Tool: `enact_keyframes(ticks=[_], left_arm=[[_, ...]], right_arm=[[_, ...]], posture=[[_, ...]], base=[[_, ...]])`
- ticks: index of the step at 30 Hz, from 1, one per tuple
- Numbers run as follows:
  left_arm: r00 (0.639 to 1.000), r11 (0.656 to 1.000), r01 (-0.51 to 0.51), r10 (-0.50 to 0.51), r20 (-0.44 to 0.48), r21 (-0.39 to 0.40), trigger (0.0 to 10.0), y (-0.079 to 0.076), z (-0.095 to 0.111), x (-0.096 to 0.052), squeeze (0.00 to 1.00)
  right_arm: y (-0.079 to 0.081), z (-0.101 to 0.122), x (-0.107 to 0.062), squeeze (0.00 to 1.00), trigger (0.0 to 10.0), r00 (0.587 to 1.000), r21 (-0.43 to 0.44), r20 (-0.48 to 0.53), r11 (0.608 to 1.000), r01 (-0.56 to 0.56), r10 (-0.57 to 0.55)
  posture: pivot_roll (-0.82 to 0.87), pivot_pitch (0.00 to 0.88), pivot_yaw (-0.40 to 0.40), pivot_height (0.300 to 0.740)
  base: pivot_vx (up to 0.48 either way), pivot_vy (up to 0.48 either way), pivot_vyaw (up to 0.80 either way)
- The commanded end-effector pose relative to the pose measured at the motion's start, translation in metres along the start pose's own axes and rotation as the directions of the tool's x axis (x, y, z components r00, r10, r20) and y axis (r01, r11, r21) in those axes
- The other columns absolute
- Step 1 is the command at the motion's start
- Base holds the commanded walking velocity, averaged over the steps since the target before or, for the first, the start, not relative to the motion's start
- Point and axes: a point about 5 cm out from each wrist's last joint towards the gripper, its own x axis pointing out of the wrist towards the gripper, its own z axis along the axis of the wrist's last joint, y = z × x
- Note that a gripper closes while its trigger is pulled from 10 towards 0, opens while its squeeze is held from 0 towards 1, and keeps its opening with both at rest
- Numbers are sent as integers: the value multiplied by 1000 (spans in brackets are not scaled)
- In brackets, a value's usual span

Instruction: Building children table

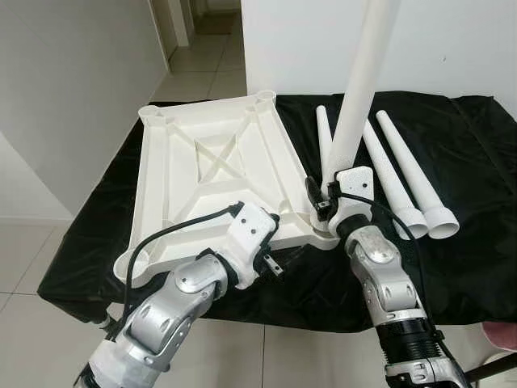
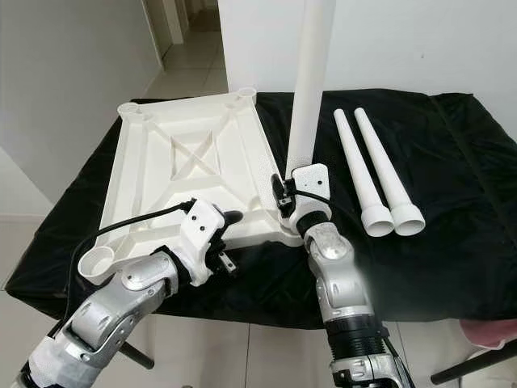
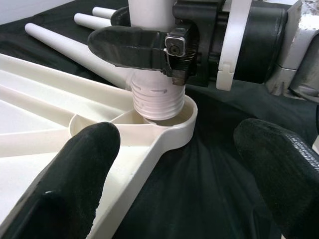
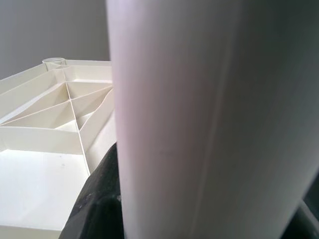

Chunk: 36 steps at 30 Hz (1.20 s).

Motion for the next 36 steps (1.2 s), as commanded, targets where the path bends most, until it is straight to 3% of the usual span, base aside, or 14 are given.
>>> enact_keyframes(ticks=[1,11,25,36], left_arm=[[1000,999,31,-31,-1,13,10000,0,1,-3,0],[999,1000,24,-24,-26,15,10000,-1,-3,-9,0],[1000,1000,21,-20,-23,22,10000,-1,-1,-9,0],[1000,1000,26,-25,-16,18,10000,-3,0,-6,0]], right_arm=[[0,-6,-2,0,10000,1000,4,-6,1000,-8,8],[2,-20,-6,0,10000,999,20,-21,999,-30,30],[4,-38,-22,0,10000,992,-79,-53,990,-118,114],[0,-43,-17,0,10000,981,-86,-68,978,-189,184]], posture=[[-57,58,72,740],[-44,52,83,740],[-43,42,76,740],[-50,37,72,740]], base=[[0,0,0],[0,0,0],[0,0,0],[0,0,0]])
